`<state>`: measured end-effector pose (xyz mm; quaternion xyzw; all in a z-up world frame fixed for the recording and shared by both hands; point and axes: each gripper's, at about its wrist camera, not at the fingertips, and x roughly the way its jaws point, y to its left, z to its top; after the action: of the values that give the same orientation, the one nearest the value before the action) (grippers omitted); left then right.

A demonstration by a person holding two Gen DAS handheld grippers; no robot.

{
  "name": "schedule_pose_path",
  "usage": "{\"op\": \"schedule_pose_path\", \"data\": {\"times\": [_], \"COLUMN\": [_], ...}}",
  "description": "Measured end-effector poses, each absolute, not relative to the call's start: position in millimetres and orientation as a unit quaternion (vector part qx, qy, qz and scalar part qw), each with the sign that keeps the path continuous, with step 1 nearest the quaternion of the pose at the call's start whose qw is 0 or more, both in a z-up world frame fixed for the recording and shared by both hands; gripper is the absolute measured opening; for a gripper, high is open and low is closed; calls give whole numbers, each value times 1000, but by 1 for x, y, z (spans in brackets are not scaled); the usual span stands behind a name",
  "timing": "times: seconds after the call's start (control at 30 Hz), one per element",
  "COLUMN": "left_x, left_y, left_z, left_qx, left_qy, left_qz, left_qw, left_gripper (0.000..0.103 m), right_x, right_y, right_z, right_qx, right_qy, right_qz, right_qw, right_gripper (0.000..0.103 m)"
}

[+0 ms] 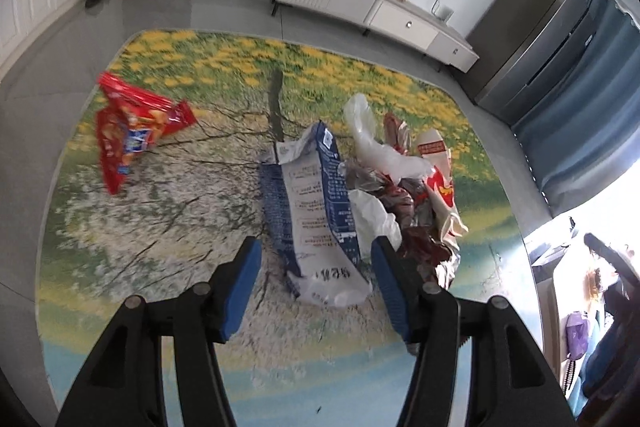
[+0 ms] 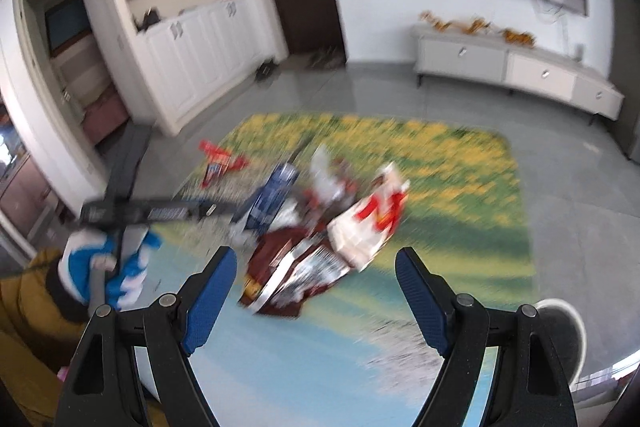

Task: Collect trash
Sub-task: 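Grasp the blue-and-white carton with the left gripper while the right grasps the brown chip bag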

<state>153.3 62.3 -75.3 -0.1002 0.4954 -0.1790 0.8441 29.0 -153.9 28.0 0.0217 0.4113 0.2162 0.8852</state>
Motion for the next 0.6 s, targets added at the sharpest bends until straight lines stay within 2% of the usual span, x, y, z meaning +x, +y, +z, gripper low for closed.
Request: {"op": "schedule_pose_path", "data": {"times": [0.27,0.47,0.57,0.6], "left_x": [179,180,180,180], "left_y": [51,46,47,48], "left_z": [-99,-105,-105,-105], "left_qx": [-106,-100,-103,-102], "left_qy": [544,552,551,551], "left_qz": [-163,-151,-144,-140], "left_qw": [816,814,815,816], "left_gripper": [55,55,54,48], "right_x": [47,59,64,65], "right_y": [-117,-94,-88,-86], "right_z": [-17,-39,-47,-49], "right_qx": [15,5,3,2], "right_qy": [475,506,514,517], "right_qz": [259,273,273,271], "right_qw": [841,818,813,812], "right_gripper": [80,80,80,80]}}
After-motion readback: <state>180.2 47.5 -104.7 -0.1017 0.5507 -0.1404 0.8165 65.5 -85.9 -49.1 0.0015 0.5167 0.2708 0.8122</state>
